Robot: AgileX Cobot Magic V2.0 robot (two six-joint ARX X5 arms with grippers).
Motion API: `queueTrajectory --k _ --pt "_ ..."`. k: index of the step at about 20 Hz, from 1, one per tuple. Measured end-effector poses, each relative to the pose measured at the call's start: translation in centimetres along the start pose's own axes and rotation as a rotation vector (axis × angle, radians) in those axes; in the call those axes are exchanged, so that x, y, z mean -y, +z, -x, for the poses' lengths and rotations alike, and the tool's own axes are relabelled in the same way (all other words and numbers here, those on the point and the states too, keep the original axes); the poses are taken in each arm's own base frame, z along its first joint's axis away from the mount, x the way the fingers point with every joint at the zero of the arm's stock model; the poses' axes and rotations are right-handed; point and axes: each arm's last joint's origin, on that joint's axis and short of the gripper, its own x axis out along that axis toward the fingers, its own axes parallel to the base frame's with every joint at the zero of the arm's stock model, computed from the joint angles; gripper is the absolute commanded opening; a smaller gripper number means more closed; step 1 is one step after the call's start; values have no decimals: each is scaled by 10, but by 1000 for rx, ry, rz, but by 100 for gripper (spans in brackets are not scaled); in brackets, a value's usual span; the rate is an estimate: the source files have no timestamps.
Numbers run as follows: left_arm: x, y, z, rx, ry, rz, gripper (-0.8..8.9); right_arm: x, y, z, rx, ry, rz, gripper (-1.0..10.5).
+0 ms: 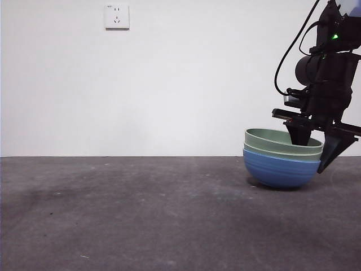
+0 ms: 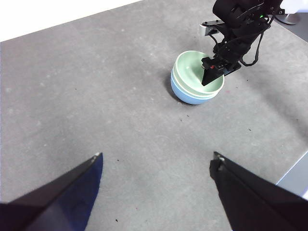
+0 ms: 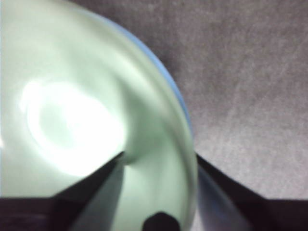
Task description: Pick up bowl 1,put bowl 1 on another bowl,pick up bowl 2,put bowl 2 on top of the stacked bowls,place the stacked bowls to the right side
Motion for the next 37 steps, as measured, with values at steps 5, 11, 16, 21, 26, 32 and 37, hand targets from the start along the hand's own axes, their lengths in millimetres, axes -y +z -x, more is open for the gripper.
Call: queueTrajectory --k 5,11,16,21,26,32,37 --pt "0 0 -1 -3 0 0 377 0 1 0 11 -2 23 418" --pt "0 0 -1 -3 0 0 377 -11 -8 58 149 -2 60 415" --pt "-1 1 -5 -14 0 0 377 -26 -49 147 281 2 85 413" --pt "-1 2 -8 -23 0 -9 377 -44 -108 210 334 15 126 410" --pt "-1 2 -10 -28 -1 -8 377 -64 -174 257 391 49 212 404" --pt "-1 1 -11 -43 -4 -7 99 -84 -212 278 471 123 318 -11" --pt "-1 -1 -11 -58 -4 -5 -4 -94 -216 277 459 154 379 -10"
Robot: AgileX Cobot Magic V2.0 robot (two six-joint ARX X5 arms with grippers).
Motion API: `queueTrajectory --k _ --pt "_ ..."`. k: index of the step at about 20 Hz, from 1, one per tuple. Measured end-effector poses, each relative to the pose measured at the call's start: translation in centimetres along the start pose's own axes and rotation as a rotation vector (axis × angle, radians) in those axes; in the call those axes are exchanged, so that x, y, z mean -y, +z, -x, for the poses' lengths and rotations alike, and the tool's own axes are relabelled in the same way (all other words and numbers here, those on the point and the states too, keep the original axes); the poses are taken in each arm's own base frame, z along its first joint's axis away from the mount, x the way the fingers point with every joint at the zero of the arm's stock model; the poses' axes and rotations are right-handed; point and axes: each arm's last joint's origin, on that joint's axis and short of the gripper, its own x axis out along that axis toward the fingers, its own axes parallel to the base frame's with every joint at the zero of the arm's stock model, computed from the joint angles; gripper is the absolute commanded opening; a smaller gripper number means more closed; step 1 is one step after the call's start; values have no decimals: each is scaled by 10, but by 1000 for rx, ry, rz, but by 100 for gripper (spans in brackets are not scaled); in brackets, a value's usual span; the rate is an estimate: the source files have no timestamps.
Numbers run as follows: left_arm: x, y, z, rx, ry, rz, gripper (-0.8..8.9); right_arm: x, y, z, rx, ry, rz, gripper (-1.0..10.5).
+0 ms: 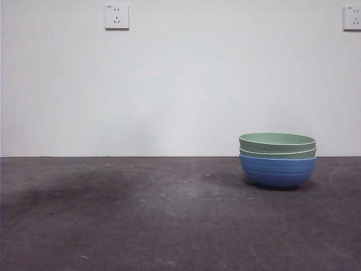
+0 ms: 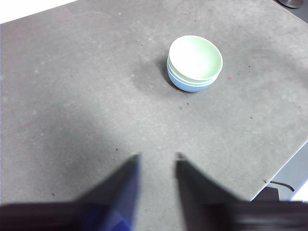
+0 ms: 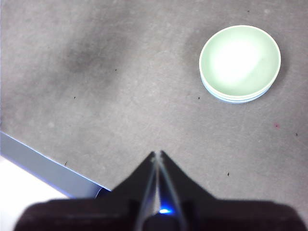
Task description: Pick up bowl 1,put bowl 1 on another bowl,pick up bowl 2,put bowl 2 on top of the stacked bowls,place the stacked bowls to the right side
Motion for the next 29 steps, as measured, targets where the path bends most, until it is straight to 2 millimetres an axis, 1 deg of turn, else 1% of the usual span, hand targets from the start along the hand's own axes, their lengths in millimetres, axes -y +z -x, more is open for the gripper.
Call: queueTrajectory --k 16,18,19,21,22,24,25,26,28,29 --pt "0 0 0 -3 3 0 -4 0 0 0 0 -4 -15 2" --pt "-3 0 1 6 43 -36 -4 0 0 0 0 -4 -15 2" --pt "-6 2 3 36 66 -58 -4 0 0 0 0 -4 -15 2" --pt "-16 9 15 172 134 -93 -4 0 0 0 0 -4 -15 2" --pt "-21 9 23 253 174 -101 -4 0 0 0 0 -4 -15 2" --pt "-28 -2 36 406 241 -117 -4 0 0 0 0 -4 -15 2" --pt "-31 -13 40 487 290 -127 -4 0 0 0 0 -4 -15 2" --pt "-34 -23 39 544 330 -135 -4 0 0 0 0 -4 -15 2" --pt "-39 -53 33 652 410 -150 -4 0 0 0 0 -4 -15 2" --pt "-41 -71 27 692 442 -157 -4 0 0 0 0 -4 -15 2"
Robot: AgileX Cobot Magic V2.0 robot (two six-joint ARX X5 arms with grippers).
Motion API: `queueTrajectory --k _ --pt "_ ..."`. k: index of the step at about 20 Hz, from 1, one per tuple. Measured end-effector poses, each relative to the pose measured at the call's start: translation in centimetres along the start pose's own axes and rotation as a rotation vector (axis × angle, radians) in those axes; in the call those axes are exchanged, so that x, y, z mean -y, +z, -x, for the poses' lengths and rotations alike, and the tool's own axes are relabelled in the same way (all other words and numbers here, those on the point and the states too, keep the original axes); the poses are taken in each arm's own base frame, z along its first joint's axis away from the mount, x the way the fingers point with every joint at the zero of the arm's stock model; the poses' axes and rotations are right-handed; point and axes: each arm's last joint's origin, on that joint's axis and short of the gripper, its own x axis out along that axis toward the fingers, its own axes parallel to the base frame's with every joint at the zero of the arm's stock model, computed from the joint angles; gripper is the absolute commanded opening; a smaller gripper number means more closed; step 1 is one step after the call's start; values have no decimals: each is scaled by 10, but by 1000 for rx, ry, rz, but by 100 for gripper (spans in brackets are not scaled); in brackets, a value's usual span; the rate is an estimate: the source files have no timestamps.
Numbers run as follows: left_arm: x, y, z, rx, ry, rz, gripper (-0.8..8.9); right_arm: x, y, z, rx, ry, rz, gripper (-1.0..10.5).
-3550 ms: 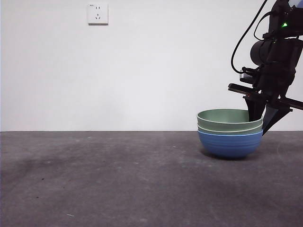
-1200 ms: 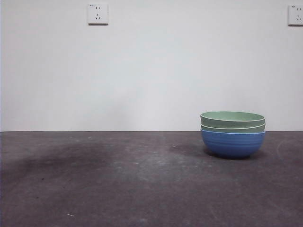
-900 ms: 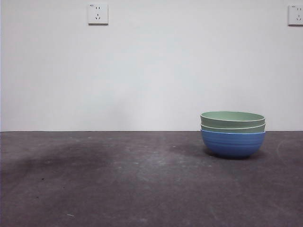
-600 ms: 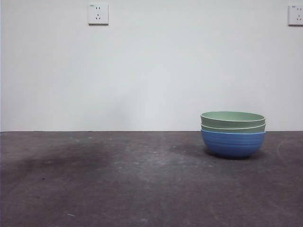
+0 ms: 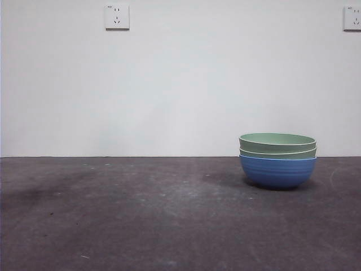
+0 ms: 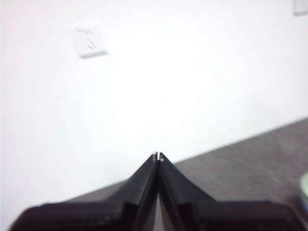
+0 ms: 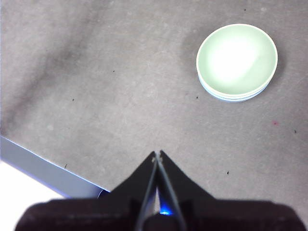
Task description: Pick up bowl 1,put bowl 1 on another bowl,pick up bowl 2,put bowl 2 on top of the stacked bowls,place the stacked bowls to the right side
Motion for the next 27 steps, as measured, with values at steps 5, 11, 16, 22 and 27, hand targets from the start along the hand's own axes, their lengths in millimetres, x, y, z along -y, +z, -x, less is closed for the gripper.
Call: queueTrajectory --k 5,11,16,22,27 --pt "10 -91 17 -7 70 -9 -4 0 0 0 0 0 0 2" --pt "24 -176 31 -90 79 6 -4 0 0 0 0 0 0 2" --pt "30 -210 37 -100 77 9 -4 0 0 0 0 0 0 2" --pt "33 -226 40 -263 58 65 -3 0 0 0 0 0 0 2" --pt "33 -227 40 -279 56 74 -3 0 0 0 0 0 0 2"
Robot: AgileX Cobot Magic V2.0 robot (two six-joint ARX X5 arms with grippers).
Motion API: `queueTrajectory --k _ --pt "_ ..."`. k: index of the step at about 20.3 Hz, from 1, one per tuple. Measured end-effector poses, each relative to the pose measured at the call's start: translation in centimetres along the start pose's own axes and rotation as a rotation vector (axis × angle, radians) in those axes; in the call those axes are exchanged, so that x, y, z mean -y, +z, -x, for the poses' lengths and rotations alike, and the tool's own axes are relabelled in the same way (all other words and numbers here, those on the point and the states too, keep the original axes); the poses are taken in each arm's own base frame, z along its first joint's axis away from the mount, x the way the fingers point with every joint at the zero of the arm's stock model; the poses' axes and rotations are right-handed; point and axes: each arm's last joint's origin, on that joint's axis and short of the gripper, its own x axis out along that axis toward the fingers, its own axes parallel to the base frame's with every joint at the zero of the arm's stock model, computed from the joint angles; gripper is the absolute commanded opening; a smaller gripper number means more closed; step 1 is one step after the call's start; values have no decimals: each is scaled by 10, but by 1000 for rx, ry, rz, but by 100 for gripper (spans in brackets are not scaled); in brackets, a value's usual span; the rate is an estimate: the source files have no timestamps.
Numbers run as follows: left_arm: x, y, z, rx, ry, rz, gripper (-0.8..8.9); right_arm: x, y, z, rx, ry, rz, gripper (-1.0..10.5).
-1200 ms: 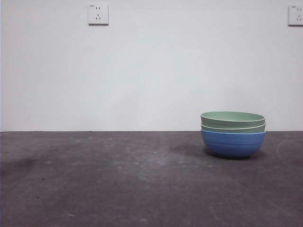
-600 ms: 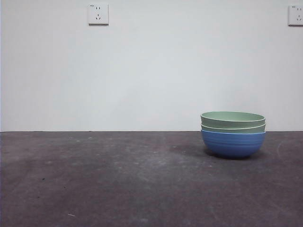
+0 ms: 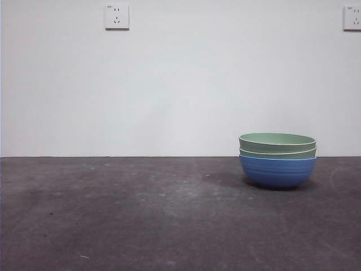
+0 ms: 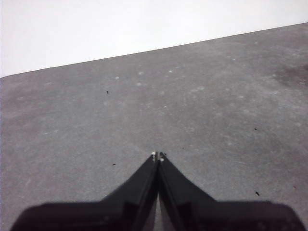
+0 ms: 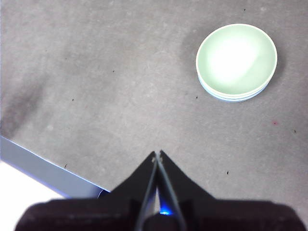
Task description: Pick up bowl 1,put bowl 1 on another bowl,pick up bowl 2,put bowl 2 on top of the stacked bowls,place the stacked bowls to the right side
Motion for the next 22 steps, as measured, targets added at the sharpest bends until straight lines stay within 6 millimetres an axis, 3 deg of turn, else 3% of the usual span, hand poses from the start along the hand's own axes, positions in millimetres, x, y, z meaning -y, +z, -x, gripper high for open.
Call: queueTrajectory --k 13,16,19,22 --pt "0 0 0 0 0 1 -3 4 -2 6 21 -20 -16 2" --pt "0 0 0 0 0 1 -3 10 -17 34 118 -78 -45 2" --pt "0 0 0 0 0 1 -3 7 -38 64 343 -127 -31 2" --pt "0 0 0 0 0 2 -3 10 -64 65 532 -189 -19 2"
